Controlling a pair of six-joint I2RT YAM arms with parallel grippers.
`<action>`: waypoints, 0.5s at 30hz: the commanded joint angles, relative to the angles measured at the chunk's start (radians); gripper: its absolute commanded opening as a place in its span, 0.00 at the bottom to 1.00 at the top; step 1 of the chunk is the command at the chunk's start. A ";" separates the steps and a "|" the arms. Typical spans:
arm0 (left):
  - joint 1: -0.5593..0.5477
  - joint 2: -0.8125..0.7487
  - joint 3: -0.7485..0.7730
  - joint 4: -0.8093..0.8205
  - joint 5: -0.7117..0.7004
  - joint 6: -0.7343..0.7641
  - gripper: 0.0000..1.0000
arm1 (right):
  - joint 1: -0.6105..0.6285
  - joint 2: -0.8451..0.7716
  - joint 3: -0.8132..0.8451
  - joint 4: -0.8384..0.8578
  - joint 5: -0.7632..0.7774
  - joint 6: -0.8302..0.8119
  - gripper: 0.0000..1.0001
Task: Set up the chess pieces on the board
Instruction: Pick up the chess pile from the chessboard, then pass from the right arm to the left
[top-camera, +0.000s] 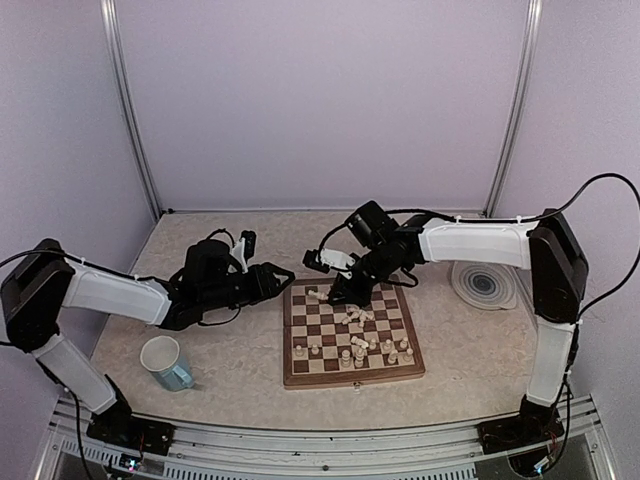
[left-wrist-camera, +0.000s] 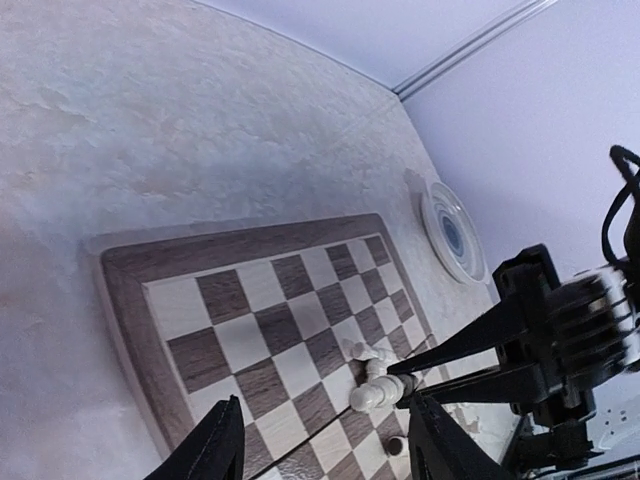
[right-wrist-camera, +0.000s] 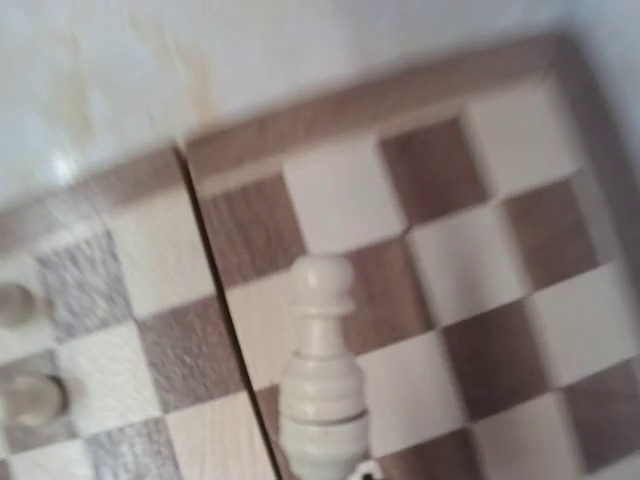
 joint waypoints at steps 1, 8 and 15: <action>0.004 0.057 -0.011 0.215 0.144 -0.111 0.57 | -0.014 -0.093 -0.039 0.088 -0.104 -0.015 0.00; 0.003 0.125 -0.004 0.332 0.232 -0.184 0.56 | -0.015 -0.111 -0.047 0.093 -0.126 -0.016 0.00; -0.006 0.157 0.008 0.360 0.256 -0.205 0.48 | -0.015 -0.112 -0.046 0.092 -0.134 -0.018 0.00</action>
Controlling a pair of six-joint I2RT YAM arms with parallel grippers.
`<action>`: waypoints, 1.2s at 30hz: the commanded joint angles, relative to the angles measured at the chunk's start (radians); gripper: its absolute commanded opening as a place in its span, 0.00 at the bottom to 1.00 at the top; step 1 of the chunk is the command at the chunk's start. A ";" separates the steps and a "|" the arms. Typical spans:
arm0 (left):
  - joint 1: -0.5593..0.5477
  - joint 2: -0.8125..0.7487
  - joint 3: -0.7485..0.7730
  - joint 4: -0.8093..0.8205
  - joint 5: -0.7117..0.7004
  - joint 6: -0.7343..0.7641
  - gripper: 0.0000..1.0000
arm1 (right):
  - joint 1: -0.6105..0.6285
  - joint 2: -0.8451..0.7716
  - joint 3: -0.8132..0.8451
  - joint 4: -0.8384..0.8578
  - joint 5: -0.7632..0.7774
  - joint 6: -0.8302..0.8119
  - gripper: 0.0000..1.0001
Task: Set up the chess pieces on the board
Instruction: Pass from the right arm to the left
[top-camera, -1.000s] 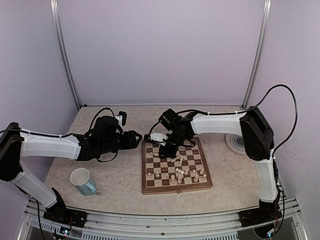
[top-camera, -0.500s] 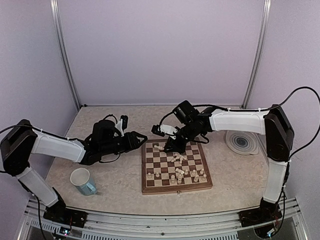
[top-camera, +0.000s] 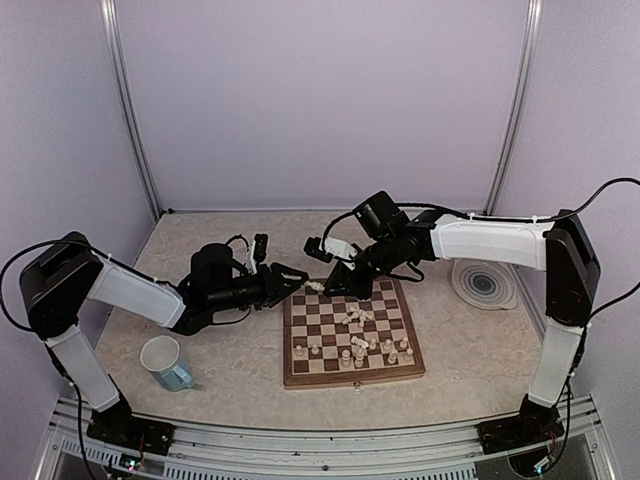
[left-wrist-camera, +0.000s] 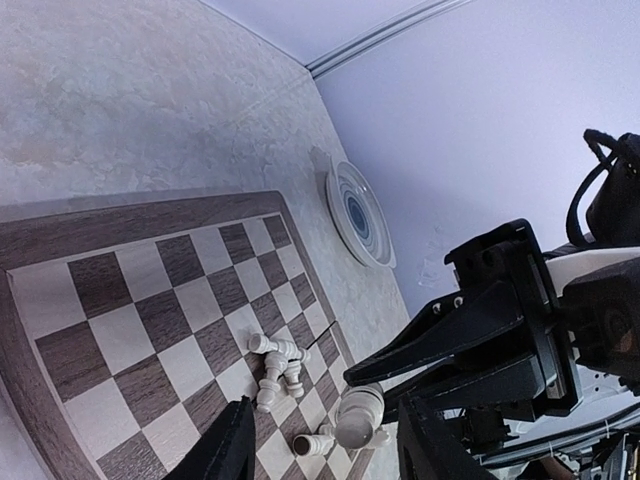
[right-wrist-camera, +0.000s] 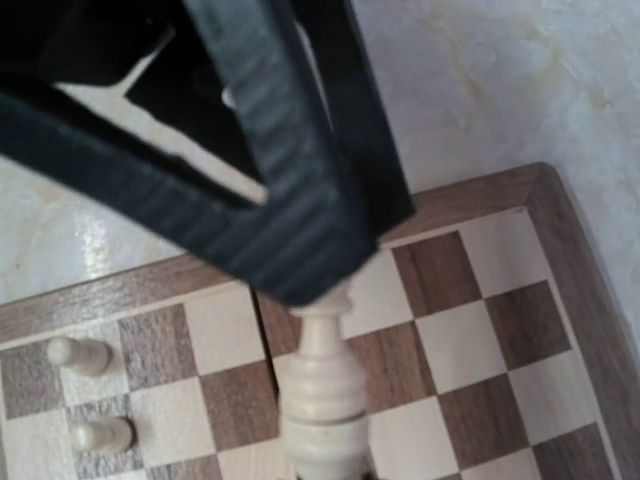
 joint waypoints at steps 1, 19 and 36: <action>-0.008 0.020 0.013 0.061 0.041 -0.019 0.47 | -0.001 -0.015 -0.006 0.010 -0.025 -0.009 0.00; -0.009 -0.011 0.056 -0.041 0.025 0.075 0.06 | -0.021 -0.039 -0.075 0.008 0.007 -0.040 0.00; -0.283 0.027 0.512 -1.005 -0.419 0.825 0.05 | -0.223 -0.313 -0.377 0.181 0.104 -0.119 0.00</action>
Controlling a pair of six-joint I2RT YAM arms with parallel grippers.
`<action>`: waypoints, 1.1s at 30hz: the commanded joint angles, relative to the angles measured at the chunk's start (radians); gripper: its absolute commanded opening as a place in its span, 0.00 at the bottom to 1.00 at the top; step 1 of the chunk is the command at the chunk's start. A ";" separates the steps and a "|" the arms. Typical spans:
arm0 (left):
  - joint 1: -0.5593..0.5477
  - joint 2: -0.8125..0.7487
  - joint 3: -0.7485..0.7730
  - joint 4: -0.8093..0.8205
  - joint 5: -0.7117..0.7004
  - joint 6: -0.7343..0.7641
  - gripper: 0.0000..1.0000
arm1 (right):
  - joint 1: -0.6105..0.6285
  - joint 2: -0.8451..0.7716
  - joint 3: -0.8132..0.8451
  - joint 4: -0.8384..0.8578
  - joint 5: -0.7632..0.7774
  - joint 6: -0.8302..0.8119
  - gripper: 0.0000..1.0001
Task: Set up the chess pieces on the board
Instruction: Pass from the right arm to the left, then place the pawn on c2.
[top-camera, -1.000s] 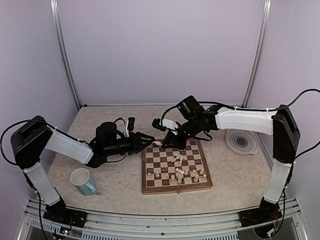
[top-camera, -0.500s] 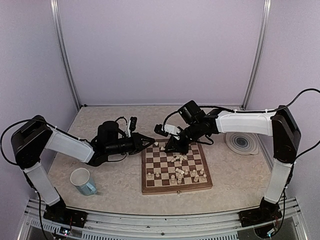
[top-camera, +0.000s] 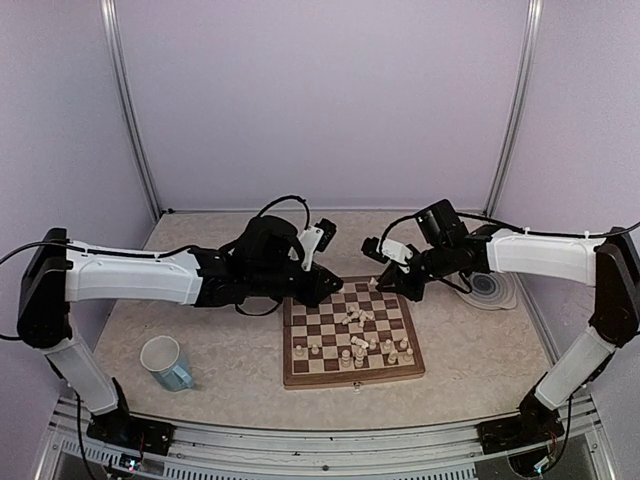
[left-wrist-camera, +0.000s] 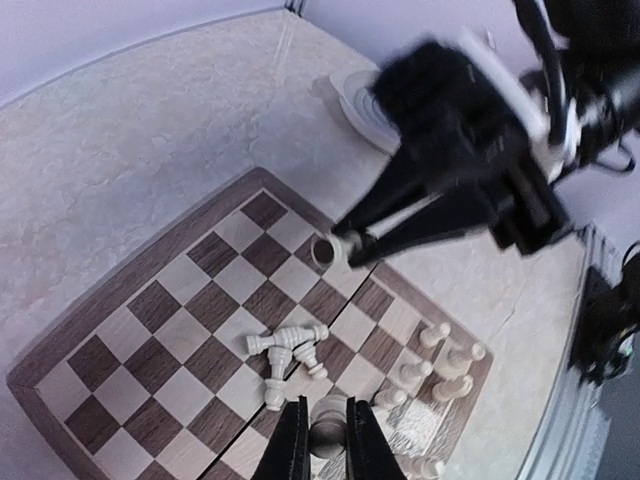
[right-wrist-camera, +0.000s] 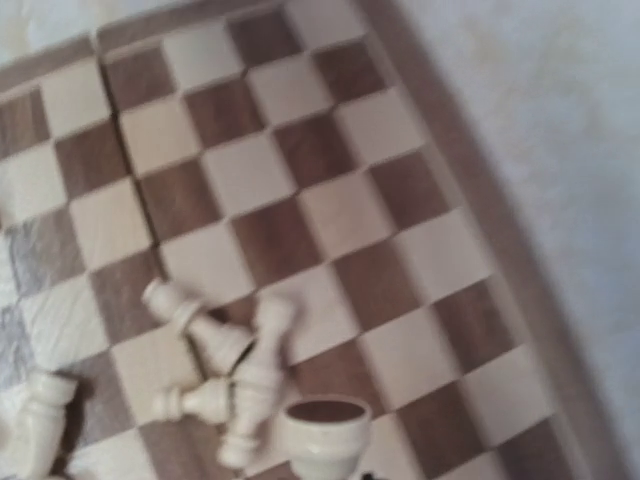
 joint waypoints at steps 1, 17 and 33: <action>-0.049 0.073 0.115 -0.305 -0.152 0.249 0.05 | -0.041 -0.035 -0.007 0.075 0.033 -0.018 0.00; -0.134 0.244 0.206 -0.397 -0.096 0.282 0.05 | -0.085 -0.051 -0.030 0.096 0.029 -0.015 0.00; -0.157 0.231 0.156 -0.419 -0.097 0.256 0.05 | -0.085 -0.035 -0.030 0.096 0.024 -0.017 0.00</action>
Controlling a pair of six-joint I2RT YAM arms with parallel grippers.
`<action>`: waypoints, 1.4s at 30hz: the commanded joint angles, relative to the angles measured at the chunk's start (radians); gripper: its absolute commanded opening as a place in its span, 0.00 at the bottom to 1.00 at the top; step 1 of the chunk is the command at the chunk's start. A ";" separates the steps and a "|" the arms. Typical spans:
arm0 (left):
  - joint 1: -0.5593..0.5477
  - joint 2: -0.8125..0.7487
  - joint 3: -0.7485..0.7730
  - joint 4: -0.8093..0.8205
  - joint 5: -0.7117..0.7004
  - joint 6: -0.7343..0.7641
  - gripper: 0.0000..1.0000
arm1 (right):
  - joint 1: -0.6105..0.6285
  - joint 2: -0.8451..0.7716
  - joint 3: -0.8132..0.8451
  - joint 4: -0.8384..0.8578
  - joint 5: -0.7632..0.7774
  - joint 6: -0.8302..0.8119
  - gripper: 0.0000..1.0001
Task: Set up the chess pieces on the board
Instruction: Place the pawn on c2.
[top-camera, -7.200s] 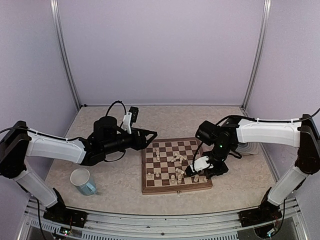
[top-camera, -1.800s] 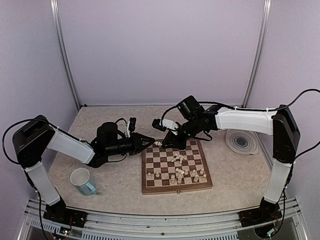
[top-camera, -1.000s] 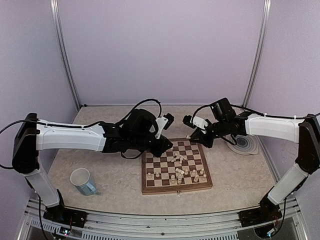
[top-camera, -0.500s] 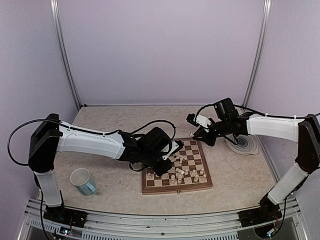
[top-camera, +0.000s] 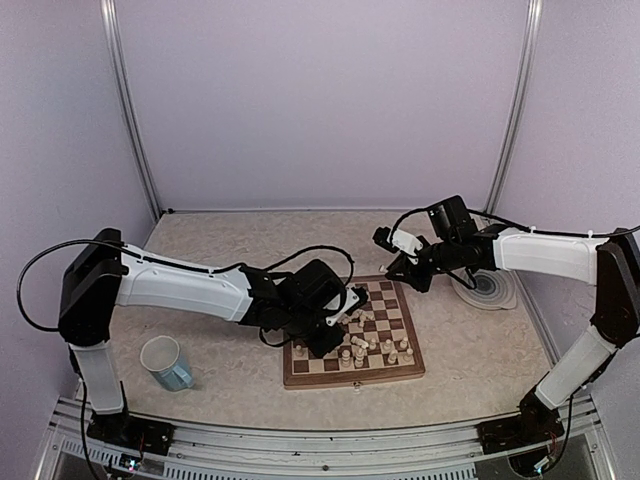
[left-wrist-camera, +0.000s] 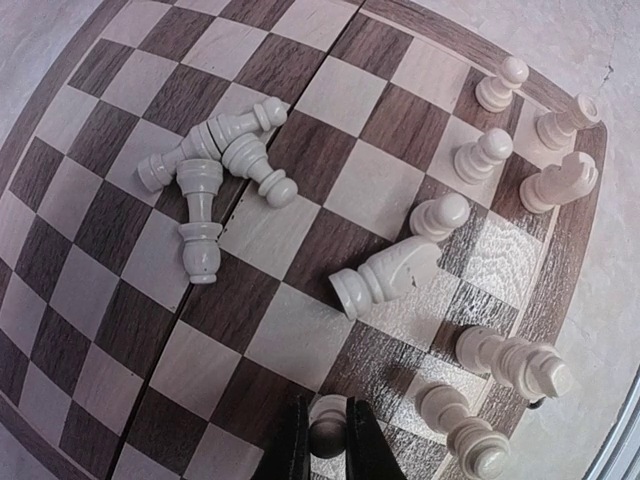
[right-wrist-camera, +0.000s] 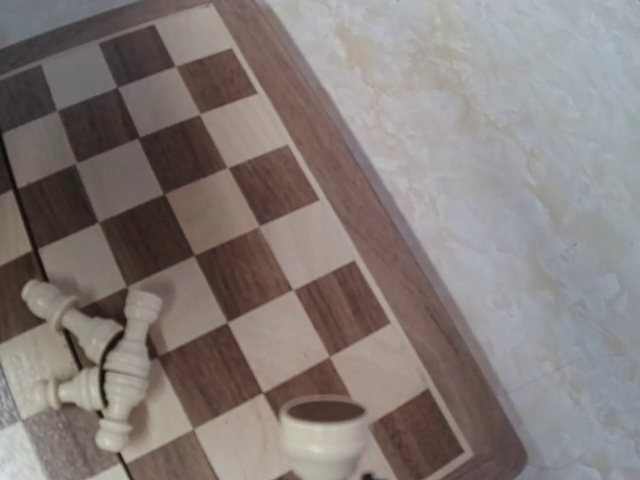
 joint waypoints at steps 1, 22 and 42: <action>-0.014 -0.019 -0.025 -0.017 0.003 -0.013 0.05 | -0.009 -0.013 -0.009 0.016 -0.004 -0.004 0.00; -0.021 -0.050 -0.057 -0.032 -0.029 -0.038 0.04 | -0.009 0.004 -0.005 0.012 -0.013 -0.002 0.00; -0.023 -0.109 -0.014 -0.006 -0.059 -0.050 0.40 | -0.009 -0.005 -0.003 0.009 -0.018 -0.001 0.00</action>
